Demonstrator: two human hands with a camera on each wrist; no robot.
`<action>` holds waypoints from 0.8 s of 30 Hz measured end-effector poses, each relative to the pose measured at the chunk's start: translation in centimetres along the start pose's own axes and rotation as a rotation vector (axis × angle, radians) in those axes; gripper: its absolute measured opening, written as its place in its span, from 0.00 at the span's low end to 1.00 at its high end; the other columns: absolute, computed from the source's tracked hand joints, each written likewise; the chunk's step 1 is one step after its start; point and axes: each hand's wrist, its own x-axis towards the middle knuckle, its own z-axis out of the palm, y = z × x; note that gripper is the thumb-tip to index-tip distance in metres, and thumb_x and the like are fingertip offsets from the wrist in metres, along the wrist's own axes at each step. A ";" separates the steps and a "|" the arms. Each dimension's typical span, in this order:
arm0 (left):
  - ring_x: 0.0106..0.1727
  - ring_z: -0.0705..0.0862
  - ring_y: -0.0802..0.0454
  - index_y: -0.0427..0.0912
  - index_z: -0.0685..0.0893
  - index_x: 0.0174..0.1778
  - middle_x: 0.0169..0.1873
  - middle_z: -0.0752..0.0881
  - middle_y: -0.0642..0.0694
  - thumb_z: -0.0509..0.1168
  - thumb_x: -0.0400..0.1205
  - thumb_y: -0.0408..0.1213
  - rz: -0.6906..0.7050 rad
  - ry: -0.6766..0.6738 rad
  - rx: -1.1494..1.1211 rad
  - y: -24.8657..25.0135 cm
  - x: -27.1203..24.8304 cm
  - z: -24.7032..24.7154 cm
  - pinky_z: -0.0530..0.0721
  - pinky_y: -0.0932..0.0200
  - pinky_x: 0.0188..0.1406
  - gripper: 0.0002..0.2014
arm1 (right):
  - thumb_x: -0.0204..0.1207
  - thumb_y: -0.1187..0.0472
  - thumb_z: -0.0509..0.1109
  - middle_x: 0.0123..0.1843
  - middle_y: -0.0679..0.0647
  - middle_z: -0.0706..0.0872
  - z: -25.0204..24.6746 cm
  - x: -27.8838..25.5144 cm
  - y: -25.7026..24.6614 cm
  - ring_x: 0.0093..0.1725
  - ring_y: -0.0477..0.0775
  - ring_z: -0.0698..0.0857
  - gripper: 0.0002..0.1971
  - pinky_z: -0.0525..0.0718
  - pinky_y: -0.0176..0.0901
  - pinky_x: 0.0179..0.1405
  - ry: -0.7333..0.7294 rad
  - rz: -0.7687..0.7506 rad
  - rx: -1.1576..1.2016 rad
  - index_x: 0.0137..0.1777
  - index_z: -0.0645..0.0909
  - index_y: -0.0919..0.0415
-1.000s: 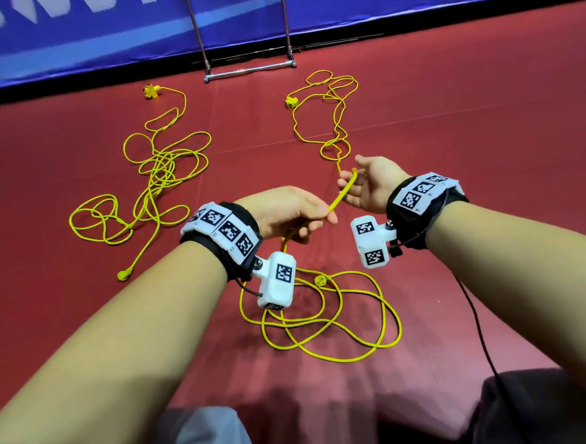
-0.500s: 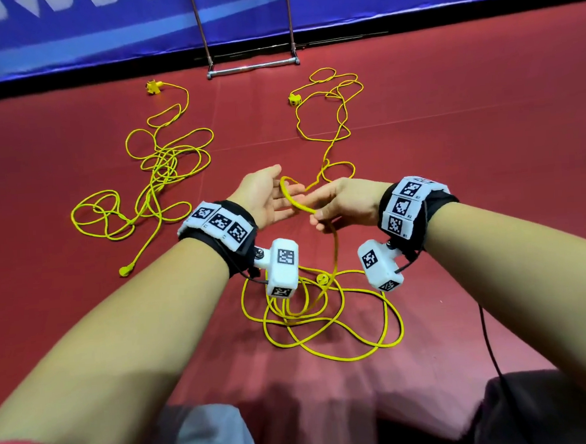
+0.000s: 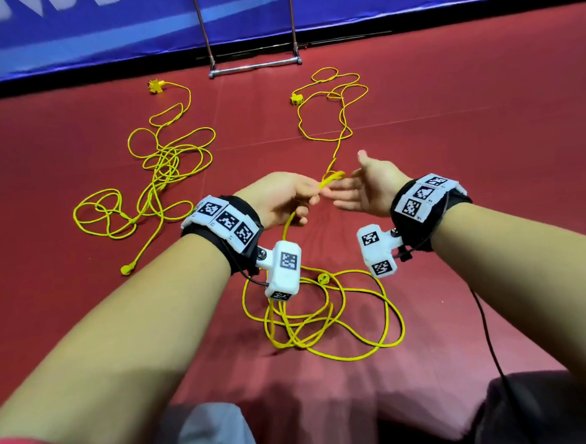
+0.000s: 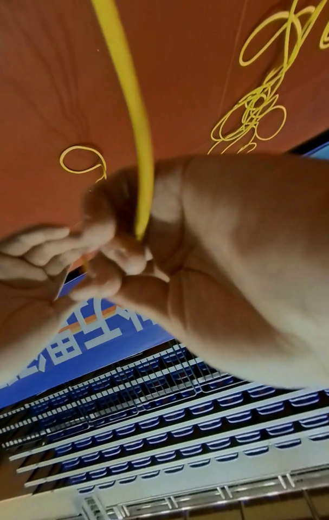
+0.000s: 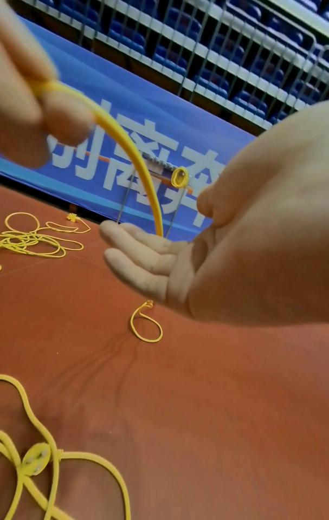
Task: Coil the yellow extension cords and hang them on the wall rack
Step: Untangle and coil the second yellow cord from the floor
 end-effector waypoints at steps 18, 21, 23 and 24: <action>0.49 0.87 0.45 0.38 0.79 0.58 0.51 0.89 0.40 0.52 0.86 0.35 -0.126 0.313 -0.134 -1.0 1.2 -1.2 0.83 0.48 0.52 0.12 | 0.84 0.73 0.59 0.38 0.57 0.88 1.1 -1.3 0.5 0.35 0.53 0.91 0.13 0.89 0.41 0.32 -0.199 -0.086 -0.240 0.64 0.79 0.63; 0.45 0.87 0.43 0.41 0.70 0.44 0.45 0.87 0.40 0.54 0.88 0.39 -0.154 0.335 -0.356 -0.9 1.4 -1.6 0.84 0.46 0.45 0.09 | 0.85 0.74 0.57 0.39 0.57 0.86 1.2 -1.6 1.3 0.37 0.53 0.89 0.18 0.88 0.43 0.37 -0.404 -0.036 -0.424 0.68 0.79 0.60; 0.40 0.86 0.44 0.41 0.67 0.40 0.38 0.84 0.42 0.55 0.89 0.38 -0.163 0.371 -0.499 -1.0 1.4 -2.0 0.84 0.47 0.41 0.11 | 0.84 0.76 0.56 0.39 0.57 0.85 1.0 -1.4 1.8 0.37 0.54 0.86 0.22 0.86 0.44 0.38 -0.502 -0.023 -0.504 0.73 0.77 0.60; 0.37 0.84 0.46 0.40 0.68 0.39 0.35 0.82 0.43 0.55 0.89 0.37 -0.165 0.393 -0.538 -1.1 1.4 -2.1 0.83 0.49 0.39 0.12 | 0.84 0.76 0.56 0.38 0.57 0.84 1.0 -1.3 1.9 0.36 0.54 0.85 0.23 0.85 0.44 0.40 -0.543 -0.017 -0.537 0.74 0.77 0.59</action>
